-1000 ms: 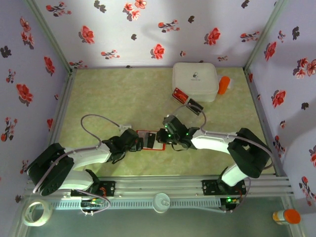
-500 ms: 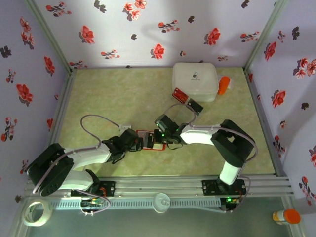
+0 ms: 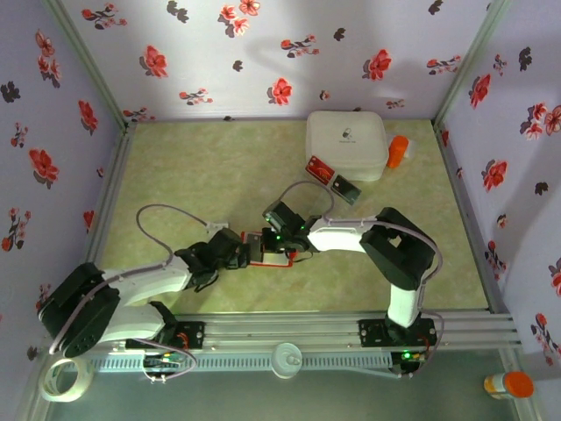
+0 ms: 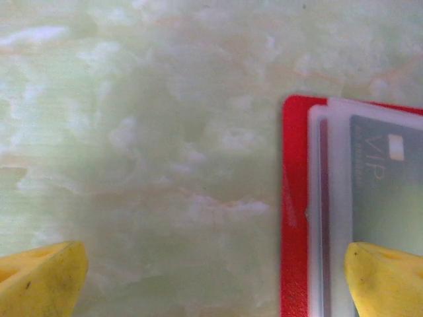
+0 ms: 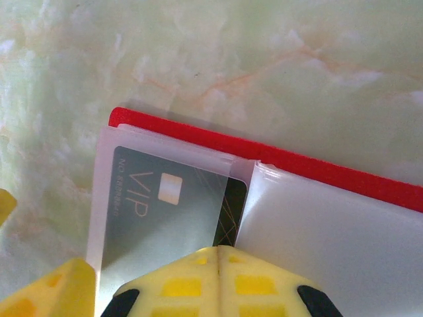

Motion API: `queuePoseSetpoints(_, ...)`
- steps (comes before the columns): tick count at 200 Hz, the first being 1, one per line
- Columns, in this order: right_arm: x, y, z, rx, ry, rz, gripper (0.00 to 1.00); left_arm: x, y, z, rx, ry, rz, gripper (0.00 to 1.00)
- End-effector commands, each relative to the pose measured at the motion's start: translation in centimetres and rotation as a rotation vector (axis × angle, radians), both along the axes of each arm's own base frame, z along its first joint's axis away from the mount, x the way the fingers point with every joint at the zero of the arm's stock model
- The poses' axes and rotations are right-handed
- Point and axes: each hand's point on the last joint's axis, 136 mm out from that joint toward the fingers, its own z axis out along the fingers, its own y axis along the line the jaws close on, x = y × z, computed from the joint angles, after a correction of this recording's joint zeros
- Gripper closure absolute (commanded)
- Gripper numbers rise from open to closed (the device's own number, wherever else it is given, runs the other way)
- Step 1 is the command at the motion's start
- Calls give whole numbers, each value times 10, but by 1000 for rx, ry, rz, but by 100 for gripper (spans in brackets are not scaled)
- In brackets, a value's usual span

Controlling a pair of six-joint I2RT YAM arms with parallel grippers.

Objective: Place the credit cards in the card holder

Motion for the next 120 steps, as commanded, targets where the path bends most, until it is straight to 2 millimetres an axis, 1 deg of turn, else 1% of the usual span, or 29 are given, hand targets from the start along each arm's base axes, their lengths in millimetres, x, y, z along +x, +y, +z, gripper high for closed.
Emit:
queuePoseSetpoints(1, -9, 1, -2, -26, 25, 40, 96, 3, 16, 6, 32, -7, 44, 0)
queuePoseSetpoints(26, -7, 1, 8, -17, 8, 44, 95, 4, 22, 3, 39, 3, 62, 0)
queuePoseSetpoints(80, -4, -10, 28, -23, -36, 34, 94, -2, 25, -17, 47, 45, 64, 0)
queuePoseSetpoints(101, -4, -11, 29, -25, -37, 36, 94, -3, 26, -20, 49, 50, 66, 0)
queuePoseSetpoints(120, -5, -10, 26, -22, -28, 37, 94, -3, 26, -22, 51, 52, 65, 0)
